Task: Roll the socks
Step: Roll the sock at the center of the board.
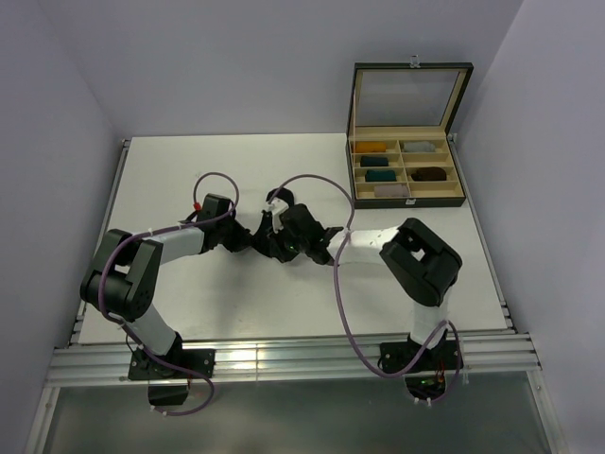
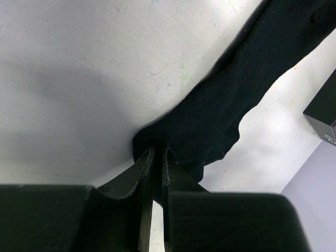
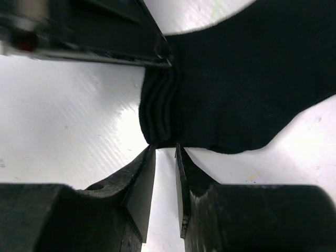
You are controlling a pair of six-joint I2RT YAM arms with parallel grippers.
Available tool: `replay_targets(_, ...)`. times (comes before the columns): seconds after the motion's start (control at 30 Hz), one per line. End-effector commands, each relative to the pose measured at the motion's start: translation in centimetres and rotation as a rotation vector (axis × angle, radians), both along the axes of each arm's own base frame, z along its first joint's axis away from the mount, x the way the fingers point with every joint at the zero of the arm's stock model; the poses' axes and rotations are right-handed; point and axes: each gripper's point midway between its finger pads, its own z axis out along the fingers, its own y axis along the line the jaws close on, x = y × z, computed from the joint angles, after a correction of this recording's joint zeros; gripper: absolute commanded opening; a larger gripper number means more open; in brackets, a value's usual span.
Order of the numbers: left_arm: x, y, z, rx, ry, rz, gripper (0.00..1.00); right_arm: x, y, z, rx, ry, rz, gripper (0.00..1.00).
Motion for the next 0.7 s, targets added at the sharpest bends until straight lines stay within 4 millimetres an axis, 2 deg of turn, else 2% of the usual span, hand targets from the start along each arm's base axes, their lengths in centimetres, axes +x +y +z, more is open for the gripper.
replay_targets(0.0,-2.2,2.4,-3.3,0.135,0.109,0.001,0.13,0.4,1.3,4.8,0.077,-0.119,0.03,0.3)
replay_targets(0.1,-2.1,2.3,-3.1,0.132,0.108,-0.005,0.13,0.1,1.8,5.4,0.03,-0.189,0.062,0.32)
replay_targets(0.47,-2.1,2.3,-3.0,0.143,0.114,-0.017,0.13,1.1,3.3,4.1,-0.077,-0.297,0.065,0.32)
replay_targets(0.67,-2.1,2.2,-3.1,0.141,0.119,-0.023,0.13,1.7,3.3,2.4,-0.121,-0.292,0.055,0.31)
